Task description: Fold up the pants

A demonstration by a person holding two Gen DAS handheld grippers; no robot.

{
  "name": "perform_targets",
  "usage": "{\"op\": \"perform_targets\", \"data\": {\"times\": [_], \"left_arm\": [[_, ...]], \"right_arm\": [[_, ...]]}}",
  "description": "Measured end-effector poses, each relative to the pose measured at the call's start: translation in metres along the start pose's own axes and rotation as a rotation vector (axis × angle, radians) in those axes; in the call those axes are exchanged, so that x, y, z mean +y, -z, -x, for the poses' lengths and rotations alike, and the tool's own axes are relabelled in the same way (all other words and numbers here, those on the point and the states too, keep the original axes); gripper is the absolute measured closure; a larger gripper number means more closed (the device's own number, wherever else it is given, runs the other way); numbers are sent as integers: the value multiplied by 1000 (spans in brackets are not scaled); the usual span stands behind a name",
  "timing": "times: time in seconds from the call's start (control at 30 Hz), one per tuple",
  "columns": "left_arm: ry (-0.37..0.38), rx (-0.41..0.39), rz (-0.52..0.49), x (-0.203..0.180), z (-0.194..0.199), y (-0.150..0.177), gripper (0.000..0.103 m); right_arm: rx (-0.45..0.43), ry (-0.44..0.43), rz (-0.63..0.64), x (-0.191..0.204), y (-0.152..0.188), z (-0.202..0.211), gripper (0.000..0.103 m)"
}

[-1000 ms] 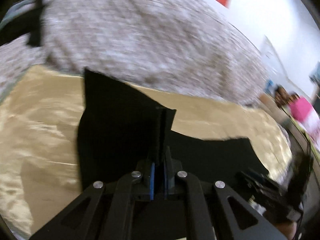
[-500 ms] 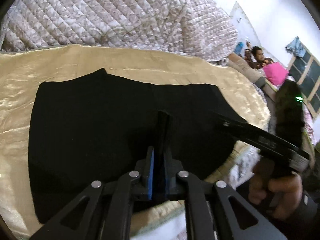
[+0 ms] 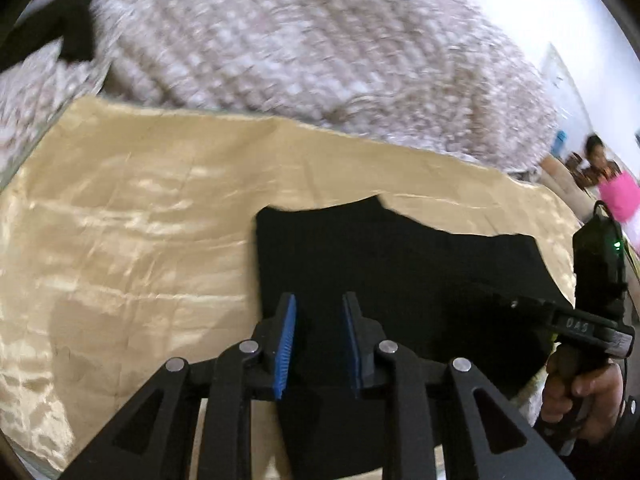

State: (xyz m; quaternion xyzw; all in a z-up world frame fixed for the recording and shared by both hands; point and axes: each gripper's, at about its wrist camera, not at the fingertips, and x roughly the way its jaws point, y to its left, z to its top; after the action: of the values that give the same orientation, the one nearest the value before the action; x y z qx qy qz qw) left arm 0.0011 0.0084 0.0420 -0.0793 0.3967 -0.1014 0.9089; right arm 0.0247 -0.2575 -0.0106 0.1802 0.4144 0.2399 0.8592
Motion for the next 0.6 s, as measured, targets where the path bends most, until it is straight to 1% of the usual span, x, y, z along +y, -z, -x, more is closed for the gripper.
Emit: {"op": "perform_targets", "data": {"times": [0.13,0.23,0.3,0.33,0.37,0.4,0.43,0.47,0.5,0.6], "left_arm": [[-6,23,22,7,-9,5,77],[-10,20,18,7,-10,6,77],[-14,21,16,6,-13,6,77],[-16,22,15,5,-13,5,77],[-17,22,14,5,-14,5,77],[-19,22,13,4,-14,5,77],[-21,20,11,4,-14,5,77],[-22,17,9,5,-13,5,77],[-23,16,8,5,-12,5,77],[-21,13,7,6,-10,7,77]], "right_arm": [[39,-48,10,3,-10,-20,47],[50,-58,24,6,-14,-27,48],[44,-60,8,2,-17,-30,56],[46,-57,-6,0,-18,-33,68],[54,-57,-28,-4,-19,-35,86],[62,-63,-49,-7,-20,-36,95],[65,-82,-82,-11,-19,-36,98],[60,-84,-89,-11,-18,-33,100],[55,-83,-88,-10,-18,-30,100],[-1,-100,-105,-5,-14,-7,101]]}}
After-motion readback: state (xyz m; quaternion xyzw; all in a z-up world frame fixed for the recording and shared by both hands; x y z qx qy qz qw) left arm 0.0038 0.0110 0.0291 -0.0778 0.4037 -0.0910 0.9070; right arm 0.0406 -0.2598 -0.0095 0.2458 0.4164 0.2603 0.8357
